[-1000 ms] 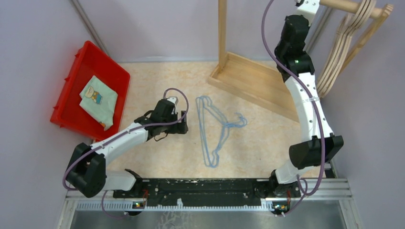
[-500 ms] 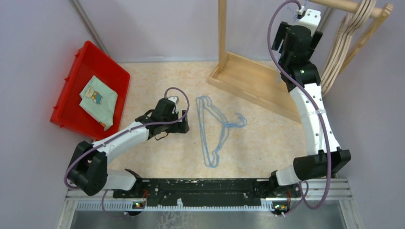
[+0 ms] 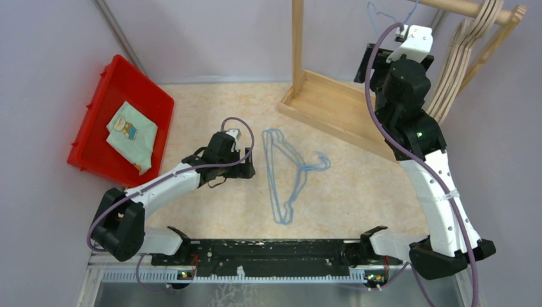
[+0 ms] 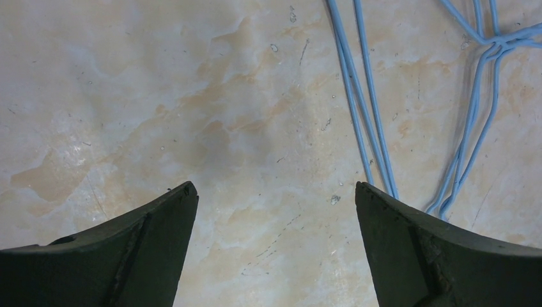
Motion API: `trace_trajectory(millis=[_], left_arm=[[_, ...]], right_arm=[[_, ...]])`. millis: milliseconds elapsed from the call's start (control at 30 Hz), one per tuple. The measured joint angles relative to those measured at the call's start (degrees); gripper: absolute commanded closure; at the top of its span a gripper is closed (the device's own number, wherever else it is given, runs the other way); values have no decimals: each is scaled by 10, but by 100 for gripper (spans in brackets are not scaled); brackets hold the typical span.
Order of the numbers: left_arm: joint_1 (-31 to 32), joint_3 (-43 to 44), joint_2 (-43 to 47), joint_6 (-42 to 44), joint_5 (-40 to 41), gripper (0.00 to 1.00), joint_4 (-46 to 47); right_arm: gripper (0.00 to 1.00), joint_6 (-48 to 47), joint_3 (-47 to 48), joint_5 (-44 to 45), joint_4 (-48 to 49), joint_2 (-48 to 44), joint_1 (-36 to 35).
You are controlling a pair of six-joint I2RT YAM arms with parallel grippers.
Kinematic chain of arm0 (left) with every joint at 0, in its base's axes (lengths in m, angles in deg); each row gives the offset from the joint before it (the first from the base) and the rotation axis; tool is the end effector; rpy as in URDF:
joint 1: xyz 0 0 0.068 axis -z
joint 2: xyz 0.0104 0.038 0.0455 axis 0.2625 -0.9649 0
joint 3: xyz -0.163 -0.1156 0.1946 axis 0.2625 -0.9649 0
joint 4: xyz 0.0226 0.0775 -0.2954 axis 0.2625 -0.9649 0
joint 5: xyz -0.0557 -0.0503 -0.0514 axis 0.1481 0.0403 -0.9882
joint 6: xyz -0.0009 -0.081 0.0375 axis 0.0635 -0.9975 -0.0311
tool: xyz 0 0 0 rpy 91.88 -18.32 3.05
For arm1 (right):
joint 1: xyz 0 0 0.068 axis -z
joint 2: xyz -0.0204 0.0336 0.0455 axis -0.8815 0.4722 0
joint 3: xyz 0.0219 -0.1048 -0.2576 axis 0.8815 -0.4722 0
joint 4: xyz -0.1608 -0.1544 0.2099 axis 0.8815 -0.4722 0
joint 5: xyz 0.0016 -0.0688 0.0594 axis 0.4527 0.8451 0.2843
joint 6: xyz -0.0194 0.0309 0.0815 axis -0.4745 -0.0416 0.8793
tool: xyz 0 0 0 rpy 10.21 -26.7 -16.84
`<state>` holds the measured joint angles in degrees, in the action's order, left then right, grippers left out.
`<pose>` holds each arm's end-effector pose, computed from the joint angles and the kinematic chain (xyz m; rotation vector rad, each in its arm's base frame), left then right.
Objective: Organize the hangers
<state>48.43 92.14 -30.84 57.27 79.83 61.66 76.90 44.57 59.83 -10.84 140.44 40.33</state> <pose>0.2860 -0.1846 0.1574 0.2049 2.4463 -0.4127 0.2850 0.0615 0.5534 0.2580 1.5540 -0.1483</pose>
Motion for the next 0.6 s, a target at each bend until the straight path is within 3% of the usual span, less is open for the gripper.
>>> trace_trajectory(millis=[333, 600], left_arm=[[0, -6, -13, -1, -8, 2, 7], [-2, -15, -13, -2, -9, 2, 7]], right_arm=[[28, 48, -69, -30, -50, 34, -159], [44, 173, -268, -127, -66, 65, -212]])
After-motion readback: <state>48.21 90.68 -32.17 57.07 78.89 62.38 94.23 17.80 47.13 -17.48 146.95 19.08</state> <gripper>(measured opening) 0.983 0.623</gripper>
